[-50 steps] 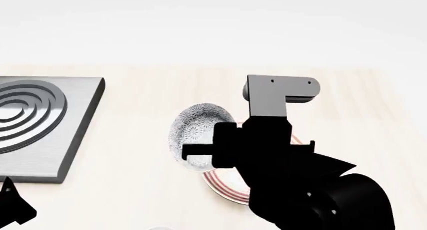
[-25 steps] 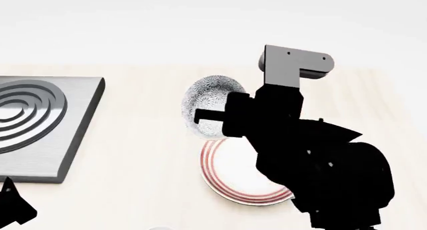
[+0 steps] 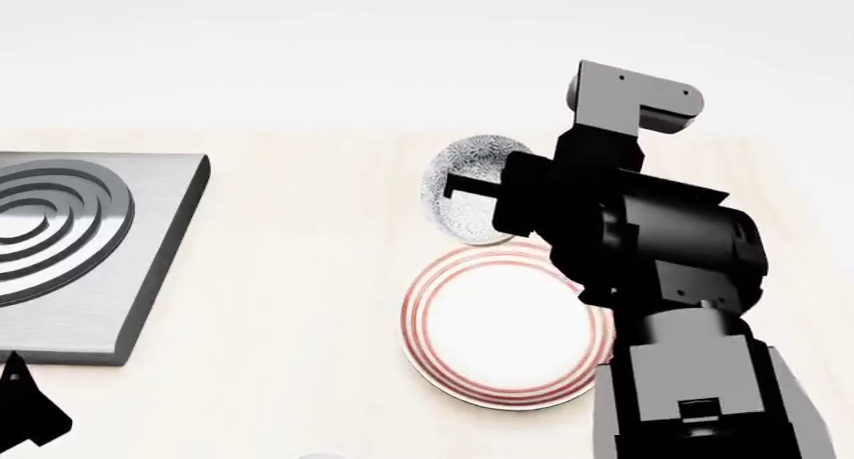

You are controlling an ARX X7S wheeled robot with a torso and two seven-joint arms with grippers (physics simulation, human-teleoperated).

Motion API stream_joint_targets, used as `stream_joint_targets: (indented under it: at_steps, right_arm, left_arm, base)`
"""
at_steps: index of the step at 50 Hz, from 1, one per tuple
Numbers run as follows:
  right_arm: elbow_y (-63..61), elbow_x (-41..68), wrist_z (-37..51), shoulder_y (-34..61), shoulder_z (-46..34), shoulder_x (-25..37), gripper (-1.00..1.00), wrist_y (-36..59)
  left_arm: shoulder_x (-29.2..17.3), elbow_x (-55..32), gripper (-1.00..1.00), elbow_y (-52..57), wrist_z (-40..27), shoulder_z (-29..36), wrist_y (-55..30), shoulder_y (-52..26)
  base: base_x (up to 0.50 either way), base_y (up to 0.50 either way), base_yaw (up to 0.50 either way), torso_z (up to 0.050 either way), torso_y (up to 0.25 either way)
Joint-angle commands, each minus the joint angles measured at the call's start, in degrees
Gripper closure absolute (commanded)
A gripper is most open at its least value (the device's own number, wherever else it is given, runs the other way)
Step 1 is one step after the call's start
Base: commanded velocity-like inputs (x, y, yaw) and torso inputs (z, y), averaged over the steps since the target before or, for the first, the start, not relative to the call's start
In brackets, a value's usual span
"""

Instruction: Pick the akita bowl between the plate and the ramekin and place it on the plate.

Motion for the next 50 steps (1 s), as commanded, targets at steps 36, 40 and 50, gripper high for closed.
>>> stream_joint_targets:
  at_steps: [36,40,50]
  right_arm:
    - [6.0,-29.6,-5.4,-1.1,34.0,-1.6,1.00,0.9]
    - [6.0,-30.1,-5.1,-1.6,35.2,-1.5,1.00,1.4]
    - [6.0,-30.7,-4.1,-2.4,37.5,-1.5,1.00,3.0]
  left_arm:
    - [-0.4,-0.5,-1.00,-0.1,-0.6,0.6,-0.4,-0.9]
    - [-0.3,-0.4,-1.00,-0.7,-0.4,0.7,-0.1,-1.1]
    - [-0.4,-0.5,-1.00,-0.4,-0.6,0.8,-0.1,-1.0]
  base:
    - [0.00,0.00,0.00,0.000,0.000]
    - [0.00,0.00,0.00,0.000,0.000]
    - [0.00,0.00,0.00,0.000,0.001]
